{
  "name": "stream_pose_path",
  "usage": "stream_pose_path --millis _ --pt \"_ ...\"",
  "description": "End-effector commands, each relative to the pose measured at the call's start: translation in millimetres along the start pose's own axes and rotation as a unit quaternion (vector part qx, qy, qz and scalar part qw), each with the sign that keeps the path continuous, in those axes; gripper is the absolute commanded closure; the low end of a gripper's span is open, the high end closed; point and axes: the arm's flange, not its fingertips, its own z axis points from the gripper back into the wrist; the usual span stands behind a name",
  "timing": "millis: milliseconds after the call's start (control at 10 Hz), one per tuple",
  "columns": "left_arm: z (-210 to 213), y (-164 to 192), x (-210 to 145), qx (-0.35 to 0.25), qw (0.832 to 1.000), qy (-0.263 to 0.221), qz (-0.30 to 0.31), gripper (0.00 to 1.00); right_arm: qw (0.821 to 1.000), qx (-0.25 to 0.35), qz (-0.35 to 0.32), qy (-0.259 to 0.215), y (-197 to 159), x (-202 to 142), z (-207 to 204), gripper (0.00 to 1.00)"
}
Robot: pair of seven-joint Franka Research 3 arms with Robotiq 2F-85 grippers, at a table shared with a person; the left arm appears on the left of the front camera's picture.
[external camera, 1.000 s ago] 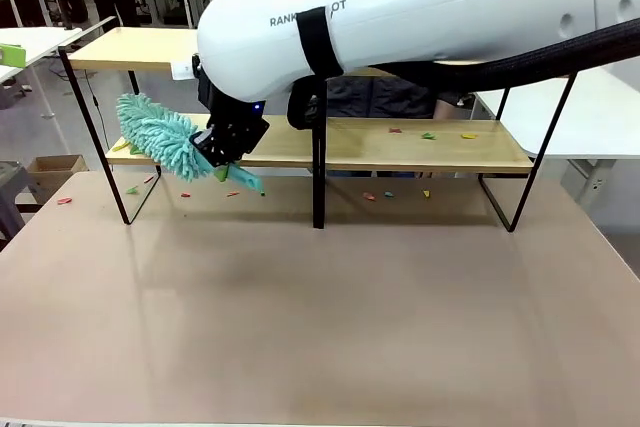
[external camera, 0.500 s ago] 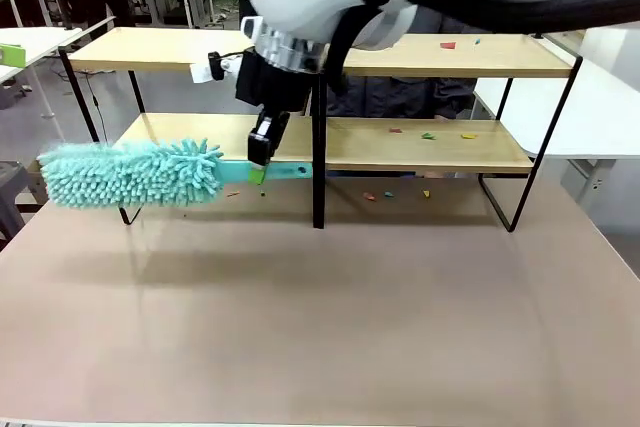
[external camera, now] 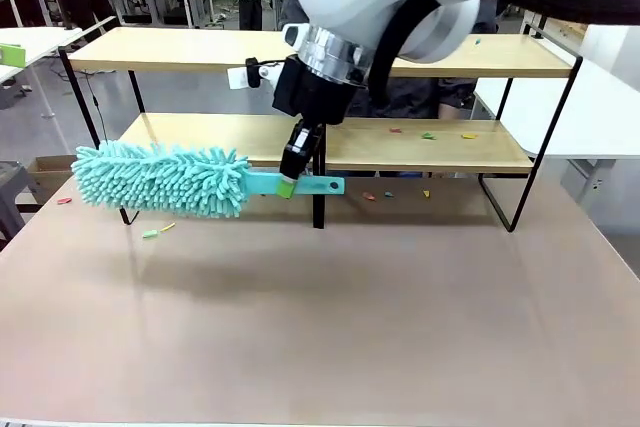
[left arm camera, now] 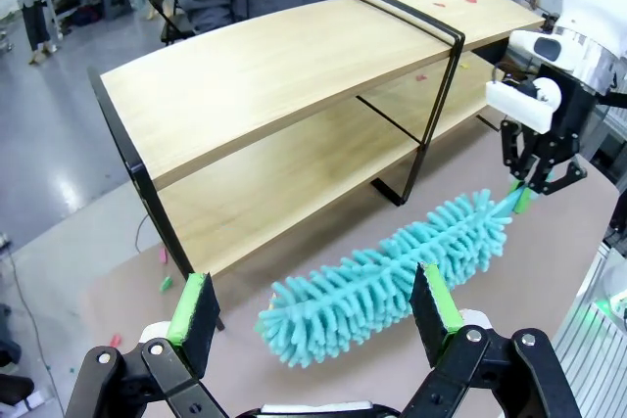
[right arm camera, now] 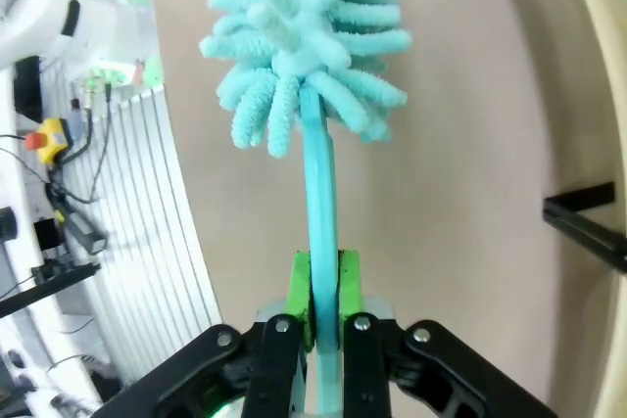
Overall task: Clean the shelves.
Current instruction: Clean a randomly selected level of the Shelf with the Duster.
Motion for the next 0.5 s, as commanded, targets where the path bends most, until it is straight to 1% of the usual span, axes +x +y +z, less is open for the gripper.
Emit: stream_pose_path --millis 0,100,200,300,400 --pt "-1 0 -1 -0.002 1.000 0.001 -0.002 0.00 0.999 0.008 -0.011 -0.045 16 -48 13 0.88" --pt "-1 0 -1 -0.002 1.000 0.001 -0.002 0.00 0.995 0.036 -0.068 -0.063 26 -73 30 0.88" --pt "-1 0 -1 -0.002 1.000 0.001 -0.002 0.00 0.981 0.057 -0.176 -0.063 45 -103 48 0.88" --pt "-1 0 -1 -0.002 1.000 0.001 -0.002 0.00 0.969 0.039 -0.235 -0.060 68 -136 63 0.88" --pt "-1 0 -1 -0.002 1.000 0.001 -0.002 0.00 0.956 0.027 -0.284 -0.073 94 -170 74 0.88"
